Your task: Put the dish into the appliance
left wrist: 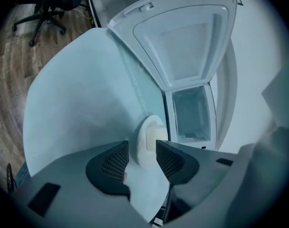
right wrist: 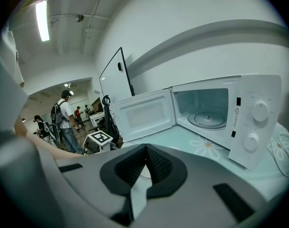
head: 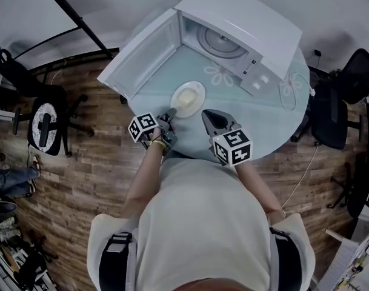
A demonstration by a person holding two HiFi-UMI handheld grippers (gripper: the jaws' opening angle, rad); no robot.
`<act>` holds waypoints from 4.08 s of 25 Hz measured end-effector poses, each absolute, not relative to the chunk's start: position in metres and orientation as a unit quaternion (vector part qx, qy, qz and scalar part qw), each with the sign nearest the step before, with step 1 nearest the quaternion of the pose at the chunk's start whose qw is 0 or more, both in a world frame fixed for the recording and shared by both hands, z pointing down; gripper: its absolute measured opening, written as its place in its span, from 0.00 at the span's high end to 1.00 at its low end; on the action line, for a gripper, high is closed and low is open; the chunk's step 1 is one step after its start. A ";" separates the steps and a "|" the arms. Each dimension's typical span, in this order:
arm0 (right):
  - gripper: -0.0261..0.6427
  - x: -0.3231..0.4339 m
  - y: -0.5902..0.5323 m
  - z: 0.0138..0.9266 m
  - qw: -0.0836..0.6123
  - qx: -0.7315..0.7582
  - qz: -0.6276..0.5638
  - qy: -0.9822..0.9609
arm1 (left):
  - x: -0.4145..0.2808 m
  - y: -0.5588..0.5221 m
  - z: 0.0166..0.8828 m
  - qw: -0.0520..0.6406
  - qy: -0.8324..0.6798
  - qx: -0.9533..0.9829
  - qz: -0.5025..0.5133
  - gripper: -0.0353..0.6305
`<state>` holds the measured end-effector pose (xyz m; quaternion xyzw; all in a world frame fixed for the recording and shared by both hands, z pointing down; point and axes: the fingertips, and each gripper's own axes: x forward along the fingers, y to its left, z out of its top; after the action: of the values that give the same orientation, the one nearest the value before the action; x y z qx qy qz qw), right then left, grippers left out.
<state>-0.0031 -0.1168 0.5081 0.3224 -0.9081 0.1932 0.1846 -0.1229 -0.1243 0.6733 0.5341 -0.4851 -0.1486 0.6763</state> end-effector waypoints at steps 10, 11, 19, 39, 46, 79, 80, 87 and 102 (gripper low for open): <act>0.95 0.000 -0.129 0.518 0.188 0.340 0.206 -0.898 | -0.113 -0.141 0.676 0.705 -0.454 0.524 -0.153 0.71; 0.95 -0.001 -0.129 0.519 0.190 0.340 0.206 -0.898 | -0.113 -0.140 0.677 0.706 -0.455 0.522 -0.147 0.71; 0.95 0.000 -0.137 0.522 0.189 0.348 0.209 -0.894 | -0.115 -0.132 0.690 0.720 -0.461 0.507 -0.110 0.88; 0.95 0.002 -0.139 0.521 0.186 0.354 0.207 -0.893 | -0.110 -0.144 0.642 0.677 -0.425 0.578 -0.165 0.91; 0.95 0.007 -0.145 0.523 0.185 0.364 0.211 -0.888 | -0.108 -0.163 0.631 0.672 -0.412 0.584 -0.193 0.91; 0.95 0.029 -0.173 0.549 0.197 0.400 0.251 -0.859 | -0.066 -0.334 0.591 0.663 -0.378 0.589 -0.266 0.91; 0.95 0.029 -0.174 0.549 0.198 0.400 0.251 -0.859 | -0.064 -0.336 0.592 0.664 -0.378 0.588 -0.264 0.91; 0.95 0.030 -0.179 0.552 0.202 0.399 0.256 -0.857 | -0.052 -0.358 0.598 0.669 -0.391 0.582 -0.247 0.91; 0.95 0.043 -0.183 0.558 0.208 0.413 0.265 -0.846 | -0.028 -0.405 0.609 0.674 -0.408 0.582 -0.200 0.91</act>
<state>0.0431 -0.1830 0.5583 0.4131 -0.8459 0.2654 0.2081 -0.0280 -0.4047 0.6088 0.5823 -0.4083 -0.1997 0.6740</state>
